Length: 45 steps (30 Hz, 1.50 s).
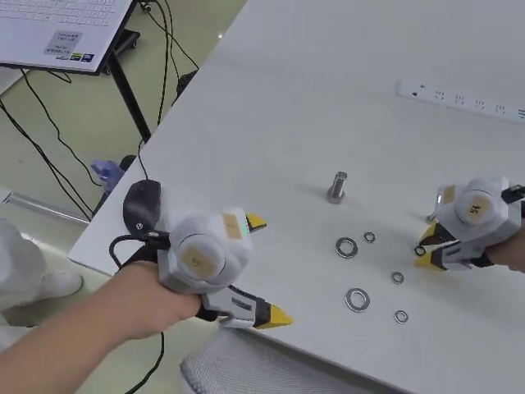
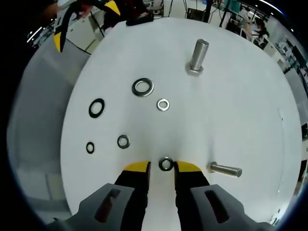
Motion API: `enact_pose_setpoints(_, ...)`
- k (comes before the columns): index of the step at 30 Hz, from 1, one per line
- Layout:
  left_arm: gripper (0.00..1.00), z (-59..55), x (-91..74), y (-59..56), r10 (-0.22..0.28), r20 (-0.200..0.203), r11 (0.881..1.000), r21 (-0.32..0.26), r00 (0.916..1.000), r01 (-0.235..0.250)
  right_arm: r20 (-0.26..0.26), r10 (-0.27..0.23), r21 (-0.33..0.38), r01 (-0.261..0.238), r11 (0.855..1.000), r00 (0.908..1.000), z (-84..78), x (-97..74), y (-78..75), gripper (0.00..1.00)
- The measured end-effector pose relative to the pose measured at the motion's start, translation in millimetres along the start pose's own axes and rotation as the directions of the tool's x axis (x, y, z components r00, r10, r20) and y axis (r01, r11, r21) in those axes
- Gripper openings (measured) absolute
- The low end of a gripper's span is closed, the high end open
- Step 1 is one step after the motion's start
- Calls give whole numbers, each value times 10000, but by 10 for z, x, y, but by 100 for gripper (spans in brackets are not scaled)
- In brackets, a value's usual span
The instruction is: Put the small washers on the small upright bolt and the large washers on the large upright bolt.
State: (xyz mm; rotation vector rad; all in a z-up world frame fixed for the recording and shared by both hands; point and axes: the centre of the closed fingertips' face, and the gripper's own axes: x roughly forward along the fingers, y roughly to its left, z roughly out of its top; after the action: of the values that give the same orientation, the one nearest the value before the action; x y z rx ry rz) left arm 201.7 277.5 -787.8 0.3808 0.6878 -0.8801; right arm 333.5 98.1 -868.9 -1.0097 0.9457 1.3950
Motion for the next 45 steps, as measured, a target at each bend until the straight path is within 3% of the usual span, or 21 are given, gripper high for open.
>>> enact_pose_setpoints(10, 80, 10, -14, -17, -8, 48, 9998, -174, 10000, 8, -403, 4, -241, -14, 9997, 9992, 8, 14, -28, 14)
enact_pose_setpoints(25, 80, 38, -22, -37, -18, 42, 9998, -188, 10000, 18, -183, -93, 437, 101, 9990, 9998, -32, -14, -35, 13)
enact_pose_setpoints(38, 78, 41, -9, -46, -54, -5, 9999, -126, 10000, 54, -188, 5, 940, 13, 9956, 9998, -152, -190, 31, 13)
enact_pose_setpoints(45, 78, 50, -4, -57, -87, -48, 9999, -75, 10000, 87, -251, -207, 1192, 235, 9926, 9995, -235, -377, -53, 13)
